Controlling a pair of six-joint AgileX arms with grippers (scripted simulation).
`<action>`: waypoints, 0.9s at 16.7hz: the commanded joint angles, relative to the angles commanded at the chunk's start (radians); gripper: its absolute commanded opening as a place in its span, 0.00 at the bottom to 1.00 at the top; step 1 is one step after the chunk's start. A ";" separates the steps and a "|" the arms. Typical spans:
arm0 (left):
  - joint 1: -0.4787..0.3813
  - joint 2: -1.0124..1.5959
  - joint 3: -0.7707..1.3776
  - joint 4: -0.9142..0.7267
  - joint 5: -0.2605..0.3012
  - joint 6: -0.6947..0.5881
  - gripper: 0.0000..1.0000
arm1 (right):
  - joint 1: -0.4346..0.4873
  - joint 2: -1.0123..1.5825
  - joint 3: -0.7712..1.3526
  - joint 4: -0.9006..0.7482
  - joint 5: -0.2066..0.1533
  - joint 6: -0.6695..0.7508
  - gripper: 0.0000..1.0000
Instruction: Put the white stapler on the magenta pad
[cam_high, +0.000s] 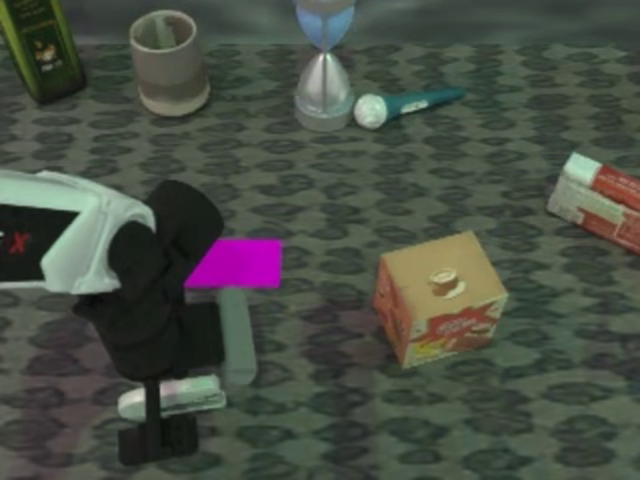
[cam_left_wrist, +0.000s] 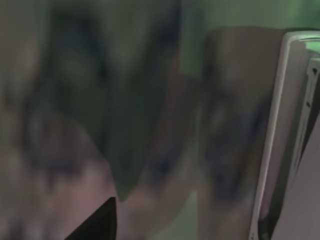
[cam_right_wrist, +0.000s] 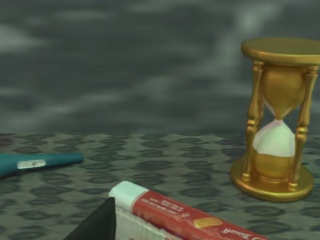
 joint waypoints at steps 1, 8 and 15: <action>0.000 0.000 0.000 0.000 0.000 0.000 0.85 | 0.000 0.000 0.000 0.000 0.000 0.000 1.00; 0.000 0.000 0.000 0.000 0.000 0.000 0.32 | 0.000 0.000 0.000 0.000 0.000 0.000 1.00; 0.000 0.000 0.000 0.000 0.000 0.000 0.00 | 0.000 0.000 0.000 0.000 0.000 0.000 1.00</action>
